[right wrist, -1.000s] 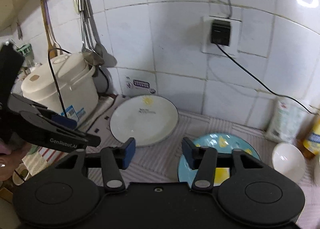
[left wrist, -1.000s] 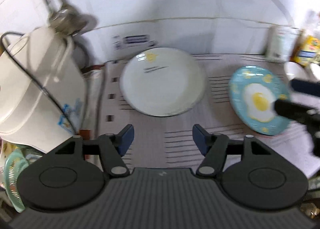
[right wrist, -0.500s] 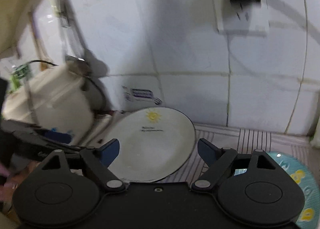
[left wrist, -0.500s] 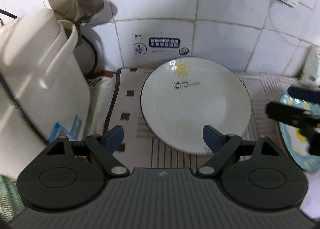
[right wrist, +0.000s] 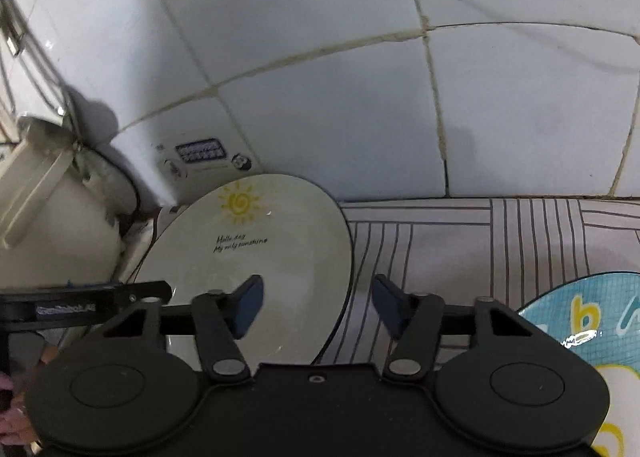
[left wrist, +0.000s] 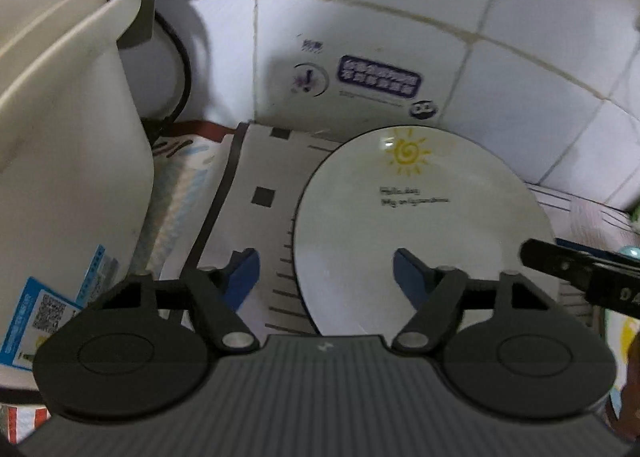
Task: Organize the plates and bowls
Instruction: 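Close both grippers on the rim of the white sun plate, then lift the sun plate and carry it over the blue plate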
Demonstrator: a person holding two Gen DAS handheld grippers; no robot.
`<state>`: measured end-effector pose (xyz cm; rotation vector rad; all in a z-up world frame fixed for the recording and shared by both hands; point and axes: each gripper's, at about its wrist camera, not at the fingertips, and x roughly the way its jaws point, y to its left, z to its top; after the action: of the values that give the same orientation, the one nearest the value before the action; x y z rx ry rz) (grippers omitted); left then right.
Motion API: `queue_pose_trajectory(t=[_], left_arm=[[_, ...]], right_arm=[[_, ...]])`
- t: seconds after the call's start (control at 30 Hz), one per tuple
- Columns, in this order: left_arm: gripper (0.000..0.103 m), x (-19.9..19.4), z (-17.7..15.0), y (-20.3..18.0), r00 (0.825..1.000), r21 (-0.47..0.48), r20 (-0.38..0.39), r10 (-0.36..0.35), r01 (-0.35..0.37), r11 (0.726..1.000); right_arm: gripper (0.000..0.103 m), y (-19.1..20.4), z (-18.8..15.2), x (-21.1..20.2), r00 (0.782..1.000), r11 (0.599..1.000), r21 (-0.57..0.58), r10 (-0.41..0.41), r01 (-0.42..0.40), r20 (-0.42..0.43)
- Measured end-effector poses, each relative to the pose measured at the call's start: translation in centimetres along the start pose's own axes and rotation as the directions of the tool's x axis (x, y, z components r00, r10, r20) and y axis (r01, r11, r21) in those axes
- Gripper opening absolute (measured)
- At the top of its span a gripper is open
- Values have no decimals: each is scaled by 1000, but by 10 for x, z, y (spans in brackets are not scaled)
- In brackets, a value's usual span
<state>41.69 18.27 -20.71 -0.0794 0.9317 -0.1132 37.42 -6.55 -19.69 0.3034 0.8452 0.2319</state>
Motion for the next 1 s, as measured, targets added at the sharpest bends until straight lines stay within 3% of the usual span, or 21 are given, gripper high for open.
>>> queue_pose_trajectory(t=[0.03,0.1,0.17,0.2,0.23,0.3,0.7,1.0], left_arm=[[60,3,0,1,1000,-6,-9,12,-12,1000],[51,8,1,5,1000,-32,-29,11,-12,999],[46,11,1,7,999,-47,-35,-6,5,999],[36,12,1,7,999,-41,-35,-2,0,999],[32,13,0,6,999,-35,-40,2,-4,999],[27,14,-1,6,999,-28,-36,2,-3,1000],[27,18,-2,4,1000,5,-25,-11,11,1000],[28,1,-3,10,986,-59,-139,-96,88,994]], right_arm=[[49,-2,1,2,1000,1000,10,12,-12,-16],[43,-4,3,5,999,1000,16,27,-27,-28],[34,-4,3,9,999,1000,-4,15,-15,-37],[27,-3,3,10,999,1000,-14,4,-4,-41],[21,-4,4,13,999,1000,-19,-3,2,-47],[19,-9,5,17,998,1000,-7,7,-7,-61],[19,-21,12,28,995,993,102,69,-62,-71],[19,-14,13,-4,994,994,28,103,-102,-31]])
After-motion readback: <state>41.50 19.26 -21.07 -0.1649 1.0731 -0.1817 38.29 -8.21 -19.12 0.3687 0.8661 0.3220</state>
